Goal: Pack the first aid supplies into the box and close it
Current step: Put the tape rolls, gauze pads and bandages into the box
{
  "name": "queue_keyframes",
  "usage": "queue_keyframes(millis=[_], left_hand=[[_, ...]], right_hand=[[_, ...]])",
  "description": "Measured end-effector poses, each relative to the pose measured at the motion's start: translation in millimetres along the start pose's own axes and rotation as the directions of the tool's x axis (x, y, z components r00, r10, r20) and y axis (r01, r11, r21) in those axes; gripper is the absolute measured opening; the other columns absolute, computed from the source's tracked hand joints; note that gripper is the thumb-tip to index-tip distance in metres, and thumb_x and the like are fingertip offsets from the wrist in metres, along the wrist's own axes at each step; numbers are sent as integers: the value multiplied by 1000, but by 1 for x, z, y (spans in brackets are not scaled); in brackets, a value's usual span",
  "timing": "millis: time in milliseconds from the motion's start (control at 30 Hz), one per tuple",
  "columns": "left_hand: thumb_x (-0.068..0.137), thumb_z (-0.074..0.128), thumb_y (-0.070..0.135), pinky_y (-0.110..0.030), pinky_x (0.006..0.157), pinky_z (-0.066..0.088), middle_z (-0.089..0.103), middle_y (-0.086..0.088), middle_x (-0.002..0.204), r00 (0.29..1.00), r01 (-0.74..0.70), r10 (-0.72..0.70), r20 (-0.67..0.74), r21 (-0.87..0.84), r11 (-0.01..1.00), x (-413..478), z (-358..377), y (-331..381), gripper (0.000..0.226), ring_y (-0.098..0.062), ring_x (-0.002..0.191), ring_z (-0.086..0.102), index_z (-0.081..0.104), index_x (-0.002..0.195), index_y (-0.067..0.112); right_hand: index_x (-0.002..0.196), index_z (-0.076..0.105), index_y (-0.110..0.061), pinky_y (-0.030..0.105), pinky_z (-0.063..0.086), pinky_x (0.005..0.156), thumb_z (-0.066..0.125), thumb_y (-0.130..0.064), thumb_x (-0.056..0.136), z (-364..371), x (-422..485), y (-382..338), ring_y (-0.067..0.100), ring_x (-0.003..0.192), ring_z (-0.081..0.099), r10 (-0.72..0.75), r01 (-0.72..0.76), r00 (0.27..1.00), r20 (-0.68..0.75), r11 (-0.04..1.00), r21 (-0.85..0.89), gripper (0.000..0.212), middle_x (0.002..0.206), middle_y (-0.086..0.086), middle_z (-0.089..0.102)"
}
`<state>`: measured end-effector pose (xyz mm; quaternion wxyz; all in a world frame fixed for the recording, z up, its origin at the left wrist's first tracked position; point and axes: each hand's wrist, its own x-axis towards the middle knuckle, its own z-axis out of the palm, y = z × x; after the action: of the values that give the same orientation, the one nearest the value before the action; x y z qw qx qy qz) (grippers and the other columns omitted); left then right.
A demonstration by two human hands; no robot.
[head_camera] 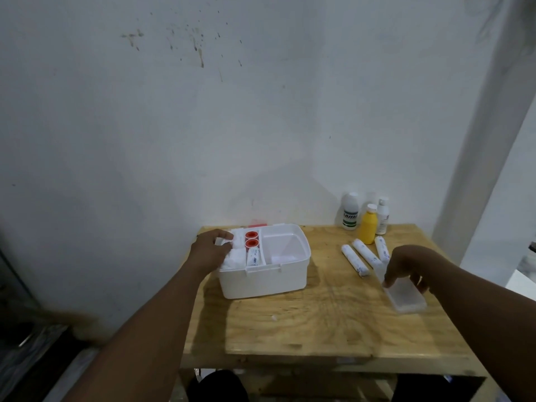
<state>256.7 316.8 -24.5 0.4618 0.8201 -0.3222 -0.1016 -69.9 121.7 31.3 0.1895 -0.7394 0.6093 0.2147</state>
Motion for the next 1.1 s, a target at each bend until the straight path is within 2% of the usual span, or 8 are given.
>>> queue_keyframes(millis=[133, 267, 333, 367, 467, 533, 667, 1100], left_hand=[[93, 67, 18, -32, 89, 51, 61, -6, 132, 1000, -8, 8, 0, 1, 1000, 0, 0, 1, 15, -18, 100, 54, 70, 106, 24], [94, 66, 17, -34, 93, 50, 61, -7, 133, 1000, -1, 1, -3, -3, 1000, -2, 0, 2, 18, -18, 100, 53, 71, 111, 21], [94, 66, 17, -33, 92, 50, 61, -7, 133, 1000, 1, -1, -2, -7, 1000, -2, 1, 3, 18, -17, 100, 52, 70, 111, 21], [94, 66, 17, -32, 91, 49, 60, -7, 134, 1000, 2, -2, -1, -8, 1000, -2, 1, 3, 19, -17, 101, 52, 70, 112, 20], [94, 66, 17, -34, 93, 51, 60, -7, 134, 1000, 6, -5, 2, -10, 1000, -2, 0, 3, 19, -17, 101, 52, 69, 113, 20], [94, 66, 17, -36, 95, 52, 61, -6, 134, 1000, 8, -8, 0, -15, 1000, -2, 0, 2, 18, -17, 102, 53, 69, 112, 21], [94, 66, 17, -31, 89, 52, 62, -5, 131, 1000, -5, 5, 5, -24, 1000, -2, -1, 0, 18, -16, 101, 54, 70, 111, 21], [93, 66, 17, -26, 89, 47, 62, -1, 130, 1000, -8, 8, 10, -40, 999, 1, 1, -3, 14, -11, 103, 50, 70, 105, 26]], right_hand=[[145, 32, 5, 31, 52, 88, 71, -25, 88, 0, 3, -7, 24, 96, 65, -11, 11, 1000, 19, 1000, 18, 75, 112, 14, 61], [135, 47, 5, 31, 58, 71, 75, -29, 83, -26, -11, -31, 25, 85, 67, -130, 130, 992, 5, 992, -9, 68, 103, 15, 65], [113, 58, 3, 24, 51, 45, 79, -31, 79, -45, -30, -55, 23, 63, 62, -269, 278, 953, -138, 959, 50, 53, 80, 13, 64], [105, 59, 2, 25, 51, 44, 82, -31, 76, -52, -39, -69, 25, 62, 64, -347, 380, 904, -250, 920, 97, 50, 79, 14, 64], [114, 51, -8, 42, 59, 73, 87, -36, 68, -52, -58, -115, 33, 94, 65, -478, 661, 683, -552, 726, 190, 65, 107, 14, 61], [116, 47, -13, 46, 59, 77, 84, -34, 71, -35, -60, -142, 34, 96, 64, -509, 726, 628, -589, 656, 207, 62, 111, 13, 58], [116, 49, -7, 43, 63, 63, 70, -16, 86, 8, -50, -178, 31, 74, 70, -489, 622, 733, -473, 763, 174, 38, 109, 15, 58], [121, 59, 0, 35, 57, 90, 77, -18, 82, 36, -11, -201, 25, 99, 70, -447, 477, 873, -195, 865, 157, 47, 113, 13, 70]])
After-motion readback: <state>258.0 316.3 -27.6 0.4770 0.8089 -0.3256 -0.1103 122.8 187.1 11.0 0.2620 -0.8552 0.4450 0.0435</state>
